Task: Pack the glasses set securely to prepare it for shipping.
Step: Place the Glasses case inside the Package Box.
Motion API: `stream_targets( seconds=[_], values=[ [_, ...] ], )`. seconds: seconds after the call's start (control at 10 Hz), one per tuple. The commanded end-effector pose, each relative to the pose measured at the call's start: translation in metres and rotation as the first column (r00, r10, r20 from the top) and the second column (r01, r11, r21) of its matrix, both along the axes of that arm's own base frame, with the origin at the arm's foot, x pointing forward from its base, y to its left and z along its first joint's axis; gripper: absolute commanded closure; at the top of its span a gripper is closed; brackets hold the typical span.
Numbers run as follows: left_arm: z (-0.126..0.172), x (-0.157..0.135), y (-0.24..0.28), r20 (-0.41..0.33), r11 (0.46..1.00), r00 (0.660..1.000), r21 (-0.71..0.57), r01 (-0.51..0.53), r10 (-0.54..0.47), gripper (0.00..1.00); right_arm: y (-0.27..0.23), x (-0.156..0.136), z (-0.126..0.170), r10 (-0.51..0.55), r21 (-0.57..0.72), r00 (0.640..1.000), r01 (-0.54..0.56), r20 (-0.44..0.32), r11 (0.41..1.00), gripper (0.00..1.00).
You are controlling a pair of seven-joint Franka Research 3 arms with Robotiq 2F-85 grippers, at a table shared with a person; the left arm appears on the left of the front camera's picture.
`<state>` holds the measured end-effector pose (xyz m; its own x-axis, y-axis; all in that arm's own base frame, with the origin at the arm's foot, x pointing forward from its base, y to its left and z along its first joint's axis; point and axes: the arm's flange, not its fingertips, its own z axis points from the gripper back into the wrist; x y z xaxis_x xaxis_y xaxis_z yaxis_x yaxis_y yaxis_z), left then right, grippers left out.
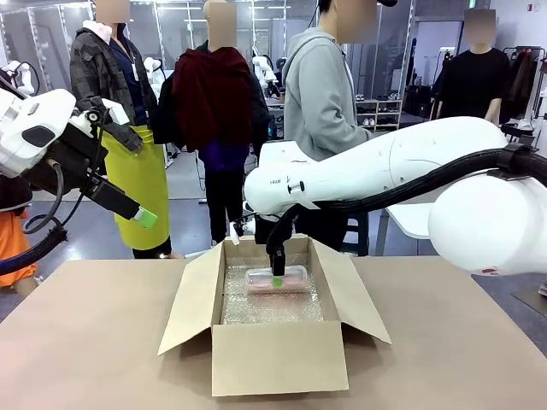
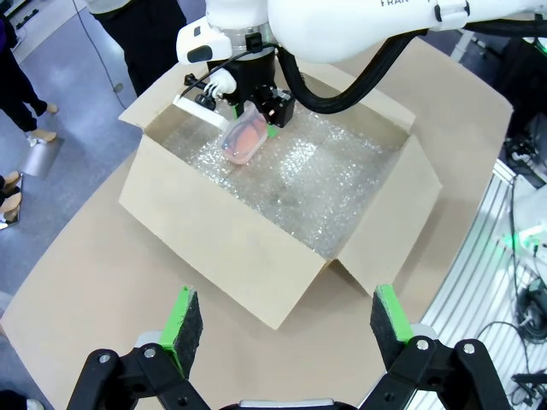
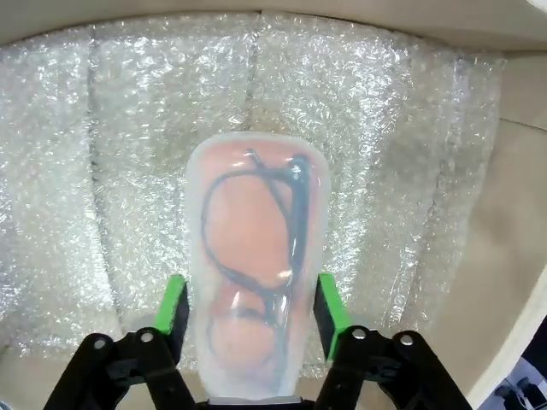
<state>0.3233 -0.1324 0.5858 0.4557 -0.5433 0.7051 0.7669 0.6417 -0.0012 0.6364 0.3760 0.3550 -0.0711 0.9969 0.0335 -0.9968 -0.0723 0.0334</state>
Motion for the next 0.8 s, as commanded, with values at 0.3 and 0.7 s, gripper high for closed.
stream_targets(
  seconds=[0.3,0.7],
  values=[
    [0.0011,-0.0004,0.0011,-0.001,1.0,1.0,-0.01,0.004,-0.004,0.0,-0.0029,0.0048,0.0136,0.0,-0.003,1.0,0.0,0.019,1.0,0.0],
    [0.0011,-0.0004,0.0011,-0.001,1.0,1.0,-0.01,0.004,-0.004,0.0,-0.0014,0.0033,0.0064,-0.004,0.006,1.0,0.004,0.01,1.0,0.0]
  ],
)
